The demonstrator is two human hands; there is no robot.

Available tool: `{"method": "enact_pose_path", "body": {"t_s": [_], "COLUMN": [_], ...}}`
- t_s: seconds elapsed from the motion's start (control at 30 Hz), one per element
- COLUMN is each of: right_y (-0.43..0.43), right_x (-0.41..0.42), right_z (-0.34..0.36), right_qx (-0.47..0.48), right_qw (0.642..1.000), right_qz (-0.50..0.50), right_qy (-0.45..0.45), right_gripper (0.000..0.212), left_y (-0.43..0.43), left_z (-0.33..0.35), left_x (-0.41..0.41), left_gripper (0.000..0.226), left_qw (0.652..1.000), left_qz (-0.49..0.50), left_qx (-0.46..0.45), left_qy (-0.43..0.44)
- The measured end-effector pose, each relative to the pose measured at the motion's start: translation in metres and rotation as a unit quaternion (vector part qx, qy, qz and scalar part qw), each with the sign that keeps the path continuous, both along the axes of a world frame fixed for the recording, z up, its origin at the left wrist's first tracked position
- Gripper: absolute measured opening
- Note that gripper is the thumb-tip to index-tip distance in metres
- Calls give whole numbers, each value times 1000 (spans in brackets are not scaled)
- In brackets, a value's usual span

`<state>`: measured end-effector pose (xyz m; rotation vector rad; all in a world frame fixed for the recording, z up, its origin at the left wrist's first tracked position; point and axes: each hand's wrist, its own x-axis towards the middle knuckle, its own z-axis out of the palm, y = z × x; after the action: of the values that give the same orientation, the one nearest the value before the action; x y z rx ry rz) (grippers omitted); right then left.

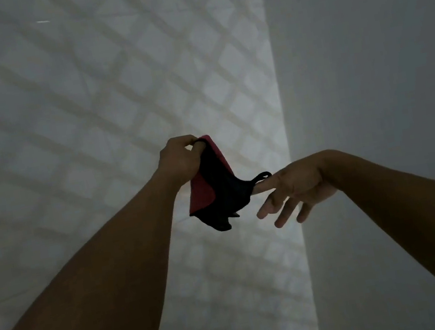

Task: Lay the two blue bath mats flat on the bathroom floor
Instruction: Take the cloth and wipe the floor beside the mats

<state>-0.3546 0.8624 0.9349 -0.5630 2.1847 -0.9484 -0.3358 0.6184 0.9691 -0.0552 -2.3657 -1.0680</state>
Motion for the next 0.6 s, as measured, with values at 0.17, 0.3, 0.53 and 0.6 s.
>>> {"method": "enact_pose_path", "body": {"t_s": [0.17, 0.3, 0.53, 0.6], "right_y": [-83, -147, -274, -311], "right_x": [-36, -54, -44, -30], "right_z": [-12, -28, -76, -82], "right_qx": [-35, -67, -112, -172], "right_qw": [999, 993, 979, 967], "right_qz": [12, -64, 104, 113], "right_qy": [22, 77, -138, -149], "right_gripper": [46, 40, 51, 40], "left_y": [-89, -137, -188, -201], "left_z": [7, 13, 15, 11], "left_x": [15, 40, 86, 106], "left_gripper": [29, 31, 40, 44], "left_qw": [982, 970, 952, 947], "left_qz": [43, 20, 61, 103], "left_qx": [181, 235, 289, 291], "left_qy": [-27, -53, -78, -86]}}
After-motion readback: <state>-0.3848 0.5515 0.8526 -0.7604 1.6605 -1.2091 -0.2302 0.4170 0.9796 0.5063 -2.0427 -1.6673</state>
